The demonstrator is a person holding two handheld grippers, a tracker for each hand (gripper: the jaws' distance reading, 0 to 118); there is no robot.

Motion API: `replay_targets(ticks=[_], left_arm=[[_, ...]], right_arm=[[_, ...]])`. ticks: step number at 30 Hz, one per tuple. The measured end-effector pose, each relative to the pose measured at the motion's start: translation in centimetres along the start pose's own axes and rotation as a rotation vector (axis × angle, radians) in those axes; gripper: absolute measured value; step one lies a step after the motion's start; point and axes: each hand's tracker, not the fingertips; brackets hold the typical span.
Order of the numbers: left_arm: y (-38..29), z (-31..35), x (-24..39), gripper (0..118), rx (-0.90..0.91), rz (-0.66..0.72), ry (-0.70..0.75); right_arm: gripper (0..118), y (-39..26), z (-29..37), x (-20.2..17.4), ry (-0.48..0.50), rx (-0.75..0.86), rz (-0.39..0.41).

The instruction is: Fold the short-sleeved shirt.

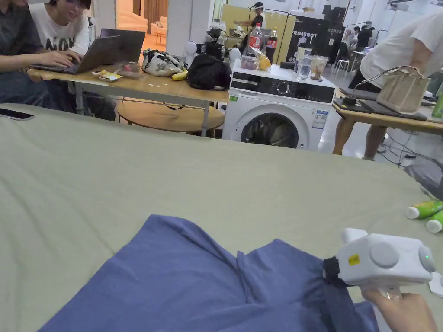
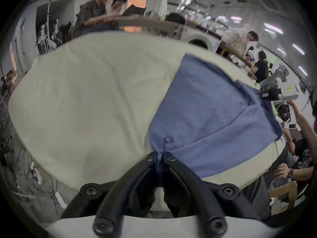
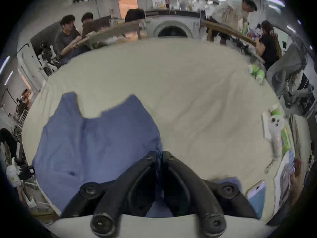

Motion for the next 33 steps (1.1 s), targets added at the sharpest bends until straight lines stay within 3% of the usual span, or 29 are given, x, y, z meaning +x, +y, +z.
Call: replay_targets(ticks=[5, 8, 11, 14, 15, 17, 18, 20, 21, 26, 33], left_arm=[[3.2, 6.6, 2.0, 1, 0.263, -0.019, -0.057], [6.9, 9.7, 3.2, 0, 0.385, -0.001, -0.135], [10.6, 12.0, 4.6, 0, 0.565, -0.035, -0.126], [15.9, 12.5, 5.3, 0, 0.605, -0.057, -0.139], [17.8, 12.7, 5.5, 0, 0.631, -0.062, -0.142], [21.1, 13.1, 5.8, 0, 0.643, -0.045, -0.127], [22.7, 13.4, 6.0, 0, 0.730, -0.028, -0.135], [26.0, 13.6, 6.3, 0, 0.743, -0.024, -0.128], [27.9, 13.5, 6.5, 0, 0.741, -0.030, -0.128], [35.5, 12.7, 7.7, 0, 0.752, -0.074, -0.056], [43.0, 11.6, 8.2, 0, 0.784, -0.059, -0.002]], right_arm=[[3, 2.0, 9.3, 0.2, 0.043, 0.210, 0.021], [3, 3.0, 15.3, 0.6, 0.020, 0.348, 0.015], [3, 3.7, 20.9, 1.0, 0.010, 0.476, -0.007], [3, 4.9, 25.8, 1.5, -0.001, 0.592, -0.028], [3, 4.1, 20.9, 1.0, -0.009, 0.584, -0.022], [3, 4.3, 21.2, 1.3, -0.061, 0.644, -0.022], [3, 6.0, 23.2, 2.5, -0.093, 0.593, -0.114], [3, 7.8, 22.3, 3.4, -0.099, 0.597, -0.102], [3, 10.9, 25.7, 2.9, -0.175, 0.642, -0.083], [3, 19.1, 25.1, 2.0, -0.194, 0.705, -0.020], [3, 25.3, 25.4, -0.9, -0.234, 0.781, -0.043]])
